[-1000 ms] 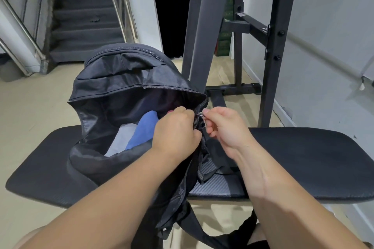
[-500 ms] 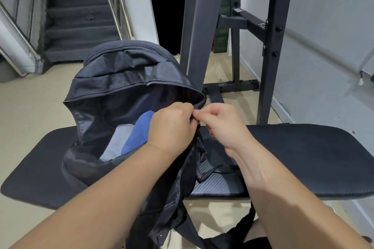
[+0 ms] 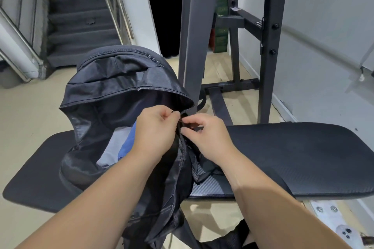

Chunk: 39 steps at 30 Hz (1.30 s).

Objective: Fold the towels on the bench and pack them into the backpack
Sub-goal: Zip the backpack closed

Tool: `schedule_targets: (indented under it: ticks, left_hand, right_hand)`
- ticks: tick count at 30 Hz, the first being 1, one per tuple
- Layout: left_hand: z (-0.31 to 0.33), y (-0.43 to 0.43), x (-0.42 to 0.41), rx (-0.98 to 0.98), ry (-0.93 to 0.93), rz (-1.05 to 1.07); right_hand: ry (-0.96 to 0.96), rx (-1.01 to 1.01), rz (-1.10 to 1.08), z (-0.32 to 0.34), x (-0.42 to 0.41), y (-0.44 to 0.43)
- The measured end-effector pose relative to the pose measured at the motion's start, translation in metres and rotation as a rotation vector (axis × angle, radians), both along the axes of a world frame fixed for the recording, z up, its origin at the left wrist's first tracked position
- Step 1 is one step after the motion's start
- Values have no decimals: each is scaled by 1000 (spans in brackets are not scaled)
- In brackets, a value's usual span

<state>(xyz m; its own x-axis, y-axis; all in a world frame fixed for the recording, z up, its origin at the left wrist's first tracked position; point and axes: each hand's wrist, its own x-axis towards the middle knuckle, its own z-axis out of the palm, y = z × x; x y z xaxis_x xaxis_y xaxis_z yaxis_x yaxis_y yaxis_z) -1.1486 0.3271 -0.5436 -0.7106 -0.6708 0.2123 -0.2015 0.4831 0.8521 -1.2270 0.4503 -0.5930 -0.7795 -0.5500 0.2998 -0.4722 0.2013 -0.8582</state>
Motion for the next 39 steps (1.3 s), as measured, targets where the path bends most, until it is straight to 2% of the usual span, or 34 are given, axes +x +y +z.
schedule_targets:
  ticks: [3,5,8,14,24,27,31,32,36,37,39]
  left_hand:
    - [2,2,3,65,3,-39]
    - [4,5,2,35,-10,-33]
    - [7,7,3,-68,-22,35]
    - [11,13,10,-169,25,127]
    - [22,17,-3,-326,21,88]
    - [22,15,-4,-211,-14,98]
    - [29,12,-5,284,50,137]
    - [32,10,-4,348,50,133]
    - [33,8,4,386,26,72]
    - [29,9,5,350,26,61]
    - [21,10,5,128,1,54]
  right_hand:
    - [280,34,-65,-4,-1,-7]
    - [439,117,-114,-4,-2,-12]
    - [527,170,-163,-3,-2,-16]
    - [505,156,-161,-3,-5,-19]
    - [440,100,-200,-3,-6,-17]
    - [417,101,-199,-5,-7,-16]
    - [388,121,-176,-6,-8,-17]
    - [384,119,-165,-4,-8,-17]
    - [471,64,-127,7,-5,-14]
    - [502,85,-117,9,-5,-15]
    - [558,160,-109,9,-7,-17]
